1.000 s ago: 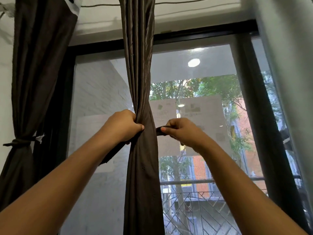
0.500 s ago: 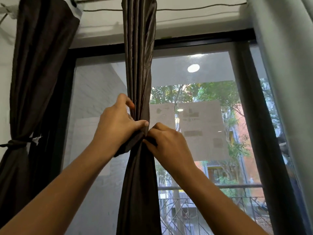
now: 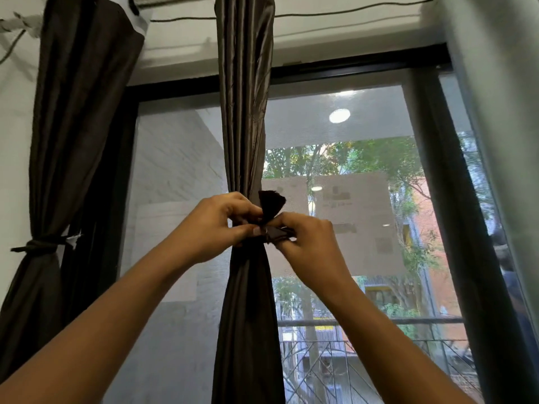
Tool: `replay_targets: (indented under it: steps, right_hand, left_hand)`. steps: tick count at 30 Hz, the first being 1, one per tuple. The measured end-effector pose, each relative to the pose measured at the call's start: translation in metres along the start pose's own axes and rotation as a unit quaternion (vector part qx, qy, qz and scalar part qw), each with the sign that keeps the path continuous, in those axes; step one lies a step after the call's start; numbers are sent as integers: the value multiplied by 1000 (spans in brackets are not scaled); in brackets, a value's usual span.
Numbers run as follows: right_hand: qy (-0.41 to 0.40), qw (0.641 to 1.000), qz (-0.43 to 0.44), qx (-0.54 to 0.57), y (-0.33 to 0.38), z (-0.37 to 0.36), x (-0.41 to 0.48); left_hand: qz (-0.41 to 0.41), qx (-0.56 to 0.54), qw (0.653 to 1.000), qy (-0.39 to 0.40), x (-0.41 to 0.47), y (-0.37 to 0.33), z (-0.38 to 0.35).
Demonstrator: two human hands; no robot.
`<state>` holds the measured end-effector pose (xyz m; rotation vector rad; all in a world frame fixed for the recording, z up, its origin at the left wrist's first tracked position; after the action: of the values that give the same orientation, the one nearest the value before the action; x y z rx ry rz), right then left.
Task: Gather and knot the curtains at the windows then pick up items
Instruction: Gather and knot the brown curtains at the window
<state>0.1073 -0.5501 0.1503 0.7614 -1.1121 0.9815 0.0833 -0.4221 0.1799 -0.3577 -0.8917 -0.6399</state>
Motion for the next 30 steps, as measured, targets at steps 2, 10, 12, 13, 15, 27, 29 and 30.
replay_targets:
  steps: [2, 10, 12, 13, 15, 27, 29, 30]
  right_hand:
    - [-9, 1000, 9, -26, -2, 4, -3]
    - [-107, 960, 125, -227, 12, 26, -23]
    - [-133, 923, 176, -316, 23, 28, -27]
    - [-138, 899, 211, -358, 27, 26, -28]
    - [-115, 861, 274, -413, 28, 19, -22]
    - [64, 997, -33, -23, -15, 31, 35]
    - [76, 984, -102, 124, -29, 24, 29]
    - [81, 968, -123, 203, -34, 20, 25]
  left_hand:
    - [-6, -21, 1000, -5, 5, -1, -2]
    - [0, -30, 999, -30, 19, 1, -13]
    - [11, -35, 999, -24, 21, 1, -19]
    - [13, -16, 1000, -9, 23, 0, -23]
    - [11, 43, 999, 28, 27, -1, -31]
    - [6, -62, 998, 20, 25, -5, -31]
    - [8, -124, 992, 6, 21, -2, -31]
    - [19, -165, 986, 3, 19, 2, -30]
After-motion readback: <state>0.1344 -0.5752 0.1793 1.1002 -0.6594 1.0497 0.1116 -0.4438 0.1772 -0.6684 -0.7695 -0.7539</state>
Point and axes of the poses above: each hand's wrist, its own x-axis towards the middle knuckle, its own z-axis out of the back of the hand, y = z × x, the point moved 8 cm from there along x, towards the middle knuckle, and after that the axes turned 6 degrees about y, right-handed, at the moved point
